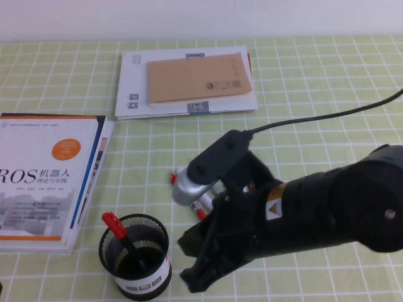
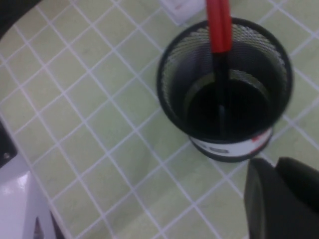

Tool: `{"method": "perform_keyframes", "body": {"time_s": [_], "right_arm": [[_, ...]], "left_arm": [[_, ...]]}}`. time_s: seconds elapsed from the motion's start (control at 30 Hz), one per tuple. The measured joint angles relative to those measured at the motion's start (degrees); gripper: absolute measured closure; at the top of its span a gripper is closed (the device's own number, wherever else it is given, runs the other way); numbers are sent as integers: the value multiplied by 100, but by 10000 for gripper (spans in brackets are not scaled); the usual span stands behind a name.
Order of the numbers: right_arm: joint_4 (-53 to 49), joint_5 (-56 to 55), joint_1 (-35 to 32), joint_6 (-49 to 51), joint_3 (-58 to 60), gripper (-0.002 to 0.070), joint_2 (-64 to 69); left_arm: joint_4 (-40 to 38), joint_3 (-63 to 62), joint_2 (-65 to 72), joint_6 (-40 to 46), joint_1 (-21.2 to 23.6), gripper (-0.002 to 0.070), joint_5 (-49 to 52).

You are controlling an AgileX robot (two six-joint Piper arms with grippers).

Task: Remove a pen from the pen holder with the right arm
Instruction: 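Take a marker out of the pen holder and lay it on the table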

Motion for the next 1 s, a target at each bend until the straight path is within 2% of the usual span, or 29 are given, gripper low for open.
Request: {"method": "perform_keyframes", "body": {"time_s": [0.07,0.13,0.23,0.3,0.37,0.43,0.73,1.0], "right_arm": [[-65,-63,233,0,-145,666,113],[-128,-174,424,0,-267,619,199],[-177,-455,652,0,-403,514,346],[-188,-709,730,0,-442,407,438],[-188,-940,755,0,-451,332,522],[-188,-1233,755,0,-451,282,632],[-188,-2406,767,0,-465,246,1260],[-188,-2517,767,-106,-889,246,1761]], "left_arm": [[0,0,0,0,0,683,0],[0,0,0,0,0,683,0],[0,0,0,0,0,683,0],[0,0,0,0,0,683,0],[0,0,0,0,0,683,0],[0,0,0,0,0,683,0],[0,0,0,0,0,683,0],[0,0,0,0,0,683,0]]}}
